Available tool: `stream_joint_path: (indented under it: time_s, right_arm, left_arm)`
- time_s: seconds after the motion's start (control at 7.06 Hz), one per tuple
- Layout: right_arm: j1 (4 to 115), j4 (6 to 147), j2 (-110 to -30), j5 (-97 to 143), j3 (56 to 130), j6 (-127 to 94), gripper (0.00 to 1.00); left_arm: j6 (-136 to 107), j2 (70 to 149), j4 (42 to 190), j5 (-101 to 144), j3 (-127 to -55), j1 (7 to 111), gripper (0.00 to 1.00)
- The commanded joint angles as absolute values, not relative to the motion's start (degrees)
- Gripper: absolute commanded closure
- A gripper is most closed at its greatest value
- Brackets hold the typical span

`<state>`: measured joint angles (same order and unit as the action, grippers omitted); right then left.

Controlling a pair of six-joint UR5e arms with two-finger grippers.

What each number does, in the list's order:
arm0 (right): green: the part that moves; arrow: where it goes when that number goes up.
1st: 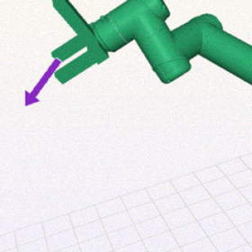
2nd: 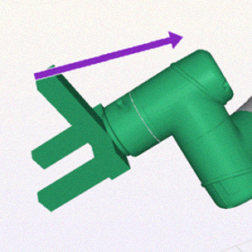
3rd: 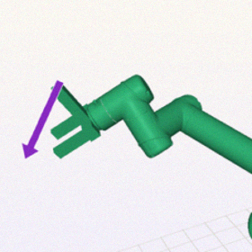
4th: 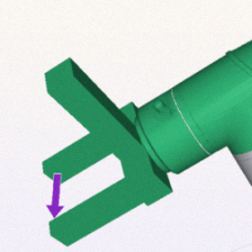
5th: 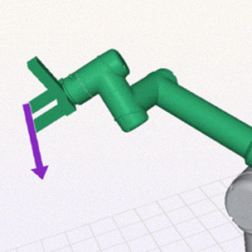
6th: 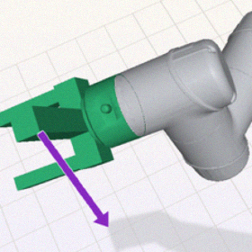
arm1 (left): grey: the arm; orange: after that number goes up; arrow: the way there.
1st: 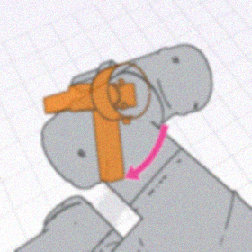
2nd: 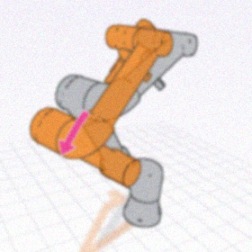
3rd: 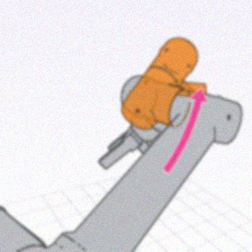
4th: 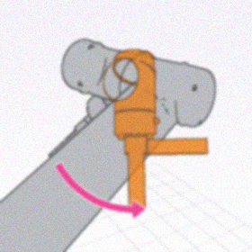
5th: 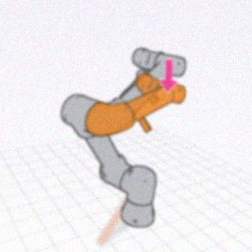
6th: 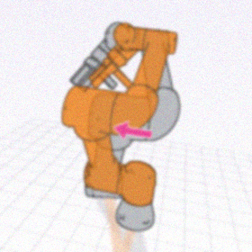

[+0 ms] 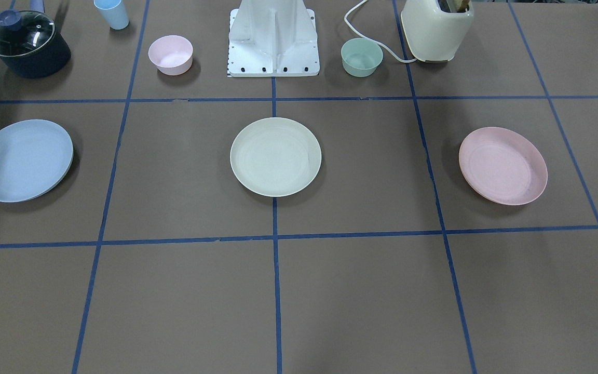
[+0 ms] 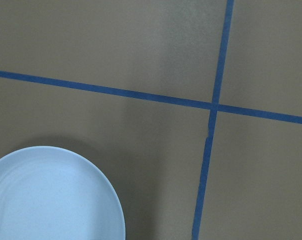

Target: Stack three plates with pink and blue

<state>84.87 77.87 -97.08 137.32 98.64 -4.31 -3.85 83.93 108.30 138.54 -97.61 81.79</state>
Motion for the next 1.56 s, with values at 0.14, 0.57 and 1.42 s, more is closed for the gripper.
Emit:
stream_joint_path:
  time_s: [0.14, 0.57, 1.42]
  right_arm:
    - [83.94, 77.70, -96.94, 138.42, 98.79, -4.92, 0.00]
    - [83.93, 77.70, -97.03, 140.18, 98.79, -5.01, 0.00]
    - [83.85, 77.78, -97.03, 140.27, 98.70, -5.45, 0.00]
  left_arm:
    - [-13.18, 85.52, 117.48, 138.60, -91.61, 72.19, 0.01]
    - [-13.18, 85.78, 121.81, 139.22, -87.37, 68.22, 0.01]
    - [-13.18, 88.33, 126.20, 139.22, -80.61, 64.25, 0.18]
